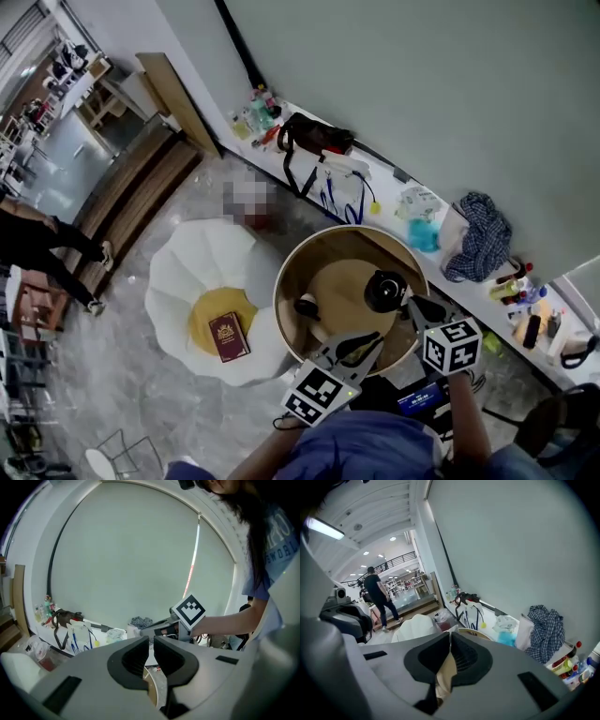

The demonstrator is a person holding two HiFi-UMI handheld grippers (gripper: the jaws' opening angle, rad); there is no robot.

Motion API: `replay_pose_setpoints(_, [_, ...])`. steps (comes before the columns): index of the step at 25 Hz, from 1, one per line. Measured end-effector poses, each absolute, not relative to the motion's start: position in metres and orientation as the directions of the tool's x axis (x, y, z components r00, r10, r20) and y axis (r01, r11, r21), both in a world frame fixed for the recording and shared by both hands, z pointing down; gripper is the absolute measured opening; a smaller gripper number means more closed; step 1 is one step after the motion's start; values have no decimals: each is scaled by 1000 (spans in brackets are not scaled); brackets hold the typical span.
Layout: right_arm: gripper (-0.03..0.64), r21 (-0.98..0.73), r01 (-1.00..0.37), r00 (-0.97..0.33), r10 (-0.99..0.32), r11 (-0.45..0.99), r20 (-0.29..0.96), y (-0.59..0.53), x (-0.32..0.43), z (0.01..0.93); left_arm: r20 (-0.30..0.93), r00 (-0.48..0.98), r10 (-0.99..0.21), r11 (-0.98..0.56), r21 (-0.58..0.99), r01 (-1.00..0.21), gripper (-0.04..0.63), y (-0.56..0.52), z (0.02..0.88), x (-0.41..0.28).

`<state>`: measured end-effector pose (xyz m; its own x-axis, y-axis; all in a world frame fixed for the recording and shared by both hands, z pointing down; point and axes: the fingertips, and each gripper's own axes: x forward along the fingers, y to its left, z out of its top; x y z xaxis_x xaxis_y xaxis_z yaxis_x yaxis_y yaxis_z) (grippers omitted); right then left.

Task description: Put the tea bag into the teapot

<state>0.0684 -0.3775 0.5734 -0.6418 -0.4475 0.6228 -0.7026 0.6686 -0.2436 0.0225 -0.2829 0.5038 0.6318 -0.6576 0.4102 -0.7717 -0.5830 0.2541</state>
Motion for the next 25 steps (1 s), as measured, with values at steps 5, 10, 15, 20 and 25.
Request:
replay_pose_setpoints(5, [25,-251,-646,-661,-363,721,657,-393,57,608,427,600,-677,-548,253,-797,31,-293,513,14])
replay_pose_setpoints(10, [25,-350,-603,-702,-269,717,659,-402,47,643,436,563,-702,-500,262,-825,32,-298,523,4])
replay_pose_setpoints(15, [25,-297,-580,-648,-208,759,733,-408,43,688,451,525,-722,-443,281,-851,31,-291,534,-5])
replay_pose_setpoints(20, [25,-254,-580,-588,-181,774,789,-414,41,719,468,505,-726,-407,300,-863,32,-284,541,-15])
replay_pose_setpoints(25, [42,-212,-591,-532,-179,778,828,-422,45,740,476,484,-734,-380,303,-874,32,-281,544,-25])
